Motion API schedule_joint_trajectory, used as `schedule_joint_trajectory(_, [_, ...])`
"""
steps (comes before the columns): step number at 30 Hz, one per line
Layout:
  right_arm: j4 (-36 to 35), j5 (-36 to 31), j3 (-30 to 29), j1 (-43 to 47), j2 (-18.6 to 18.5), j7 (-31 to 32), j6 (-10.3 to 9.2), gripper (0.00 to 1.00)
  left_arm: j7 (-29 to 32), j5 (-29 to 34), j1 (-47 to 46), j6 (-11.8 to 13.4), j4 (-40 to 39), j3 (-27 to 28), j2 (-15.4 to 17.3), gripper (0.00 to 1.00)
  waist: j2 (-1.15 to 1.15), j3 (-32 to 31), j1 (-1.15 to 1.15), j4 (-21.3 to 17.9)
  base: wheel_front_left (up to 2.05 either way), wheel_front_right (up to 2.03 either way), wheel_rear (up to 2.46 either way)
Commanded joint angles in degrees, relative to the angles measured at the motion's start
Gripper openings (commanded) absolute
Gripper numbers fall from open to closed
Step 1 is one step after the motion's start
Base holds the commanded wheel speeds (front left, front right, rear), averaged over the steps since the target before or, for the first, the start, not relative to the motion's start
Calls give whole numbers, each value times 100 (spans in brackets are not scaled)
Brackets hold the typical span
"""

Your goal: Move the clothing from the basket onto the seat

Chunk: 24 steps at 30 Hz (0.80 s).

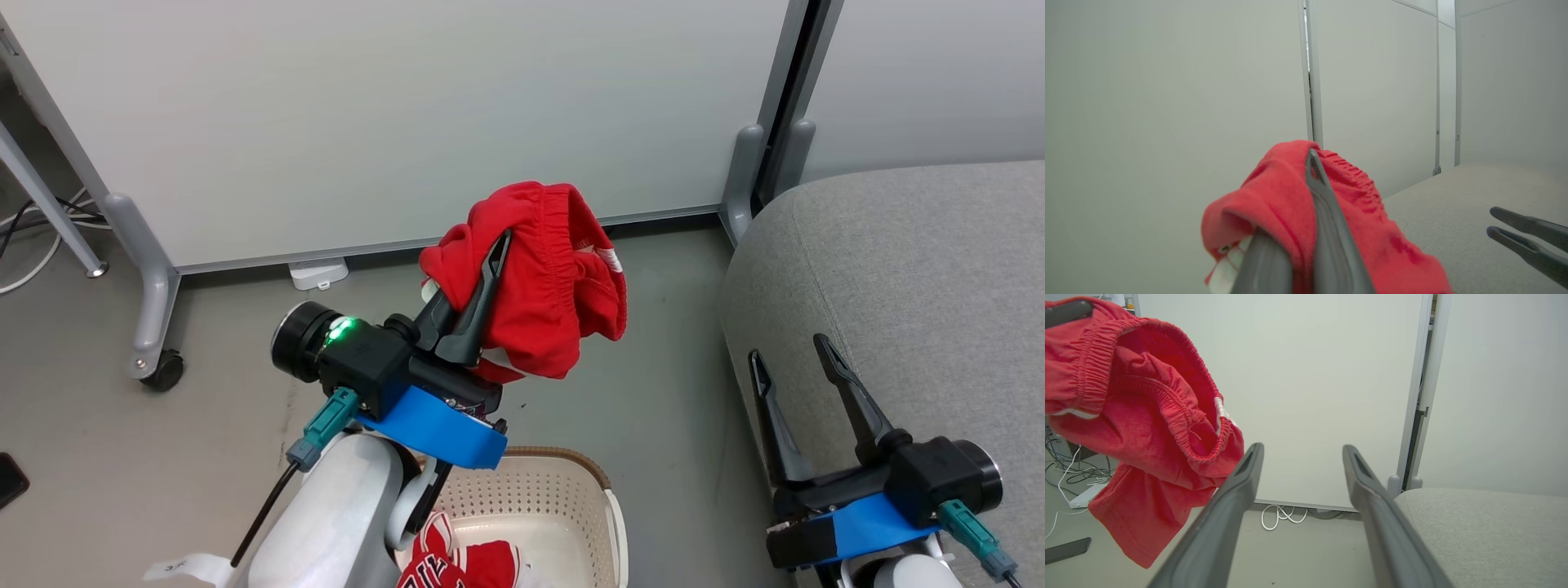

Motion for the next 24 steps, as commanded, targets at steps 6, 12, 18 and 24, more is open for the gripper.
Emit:
schedule_joint_trajectory(6, [-44,-33,167,-16,-44,-20,3,100,-29,38,42,-35,-58,-52,7,0,0,25,1,7,0,0,0])
schedule_joint_trajectory(12, [6,5,810,-350,-438,-20,3,100,-29,50,-33,-37,-35,-122,-16,0,0,65,1,37,0,0,0])
schedule_joint_trajectory(18, [343,43,1683,-946,-985,-20,3,100,-29,29,-154,-43,-12,-240,-60,0,0,121,1,136,0,0,0])
schedule_joint_trajectory(24, [815,70,2358,-1592,-1339,-20,3,100,-29,-4,-224,-46,-11,-447,-129,0,0,170,1,294,0,0,0])
